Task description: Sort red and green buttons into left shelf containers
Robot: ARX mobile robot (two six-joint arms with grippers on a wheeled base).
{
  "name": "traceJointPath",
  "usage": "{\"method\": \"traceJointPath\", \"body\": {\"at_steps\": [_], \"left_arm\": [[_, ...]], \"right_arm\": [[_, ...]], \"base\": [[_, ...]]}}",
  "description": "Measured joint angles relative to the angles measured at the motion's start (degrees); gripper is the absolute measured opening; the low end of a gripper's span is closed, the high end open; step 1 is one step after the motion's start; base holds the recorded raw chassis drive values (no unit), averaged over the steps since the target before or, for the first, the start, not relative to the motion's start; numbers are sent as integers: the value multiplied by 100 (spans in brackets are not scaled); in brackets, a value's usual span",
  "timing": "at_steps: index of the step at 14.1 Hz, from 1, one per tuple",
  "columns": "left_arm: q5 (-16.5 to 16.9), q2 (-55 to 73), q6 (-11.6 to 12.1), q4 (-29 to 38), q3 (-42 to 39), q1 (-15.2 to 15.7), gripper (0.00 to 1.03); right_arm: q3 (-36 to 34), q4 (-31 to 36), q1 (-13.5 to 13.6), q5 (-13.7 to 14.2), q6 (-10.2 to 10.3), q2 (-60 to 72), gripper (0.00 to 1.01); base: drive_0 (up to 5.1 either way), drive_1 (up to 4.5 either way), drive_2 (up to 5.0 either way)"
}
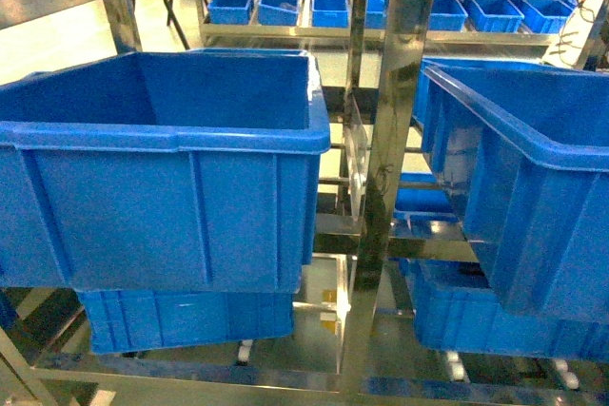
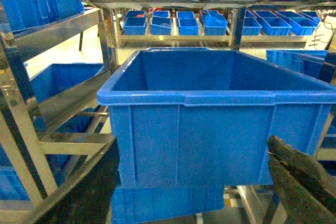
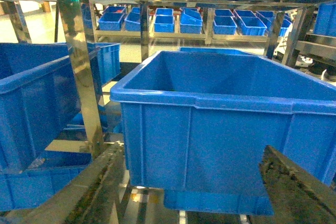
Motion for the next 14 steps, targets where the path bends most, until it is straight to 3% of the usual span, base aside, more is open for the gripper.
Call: {"method": "traceJointPath", "body": {"at_steps": [1, 2, 3, 14], "left_arm": [[0, 0, 0, 0, 0, 0, 96], [0, 0, 4, 0, 0, 0, 99], [0, 0, 2, 0, 0, 0, 98], [0, 0, 2, 0, 0, 0, 98]], "right_arm": [[0, 0, 0, 0, 0, 0, 90], [0, 0, 0, 0, 2, 0, 100], [0, 0, 0, 0, 2, 0, 97], [-2, 0, 0, 0, 2, 0, 98]], "base": [[0, 0, 0], [0, 0, 0], [0, 0, 0], [0, 0, 0]]}}
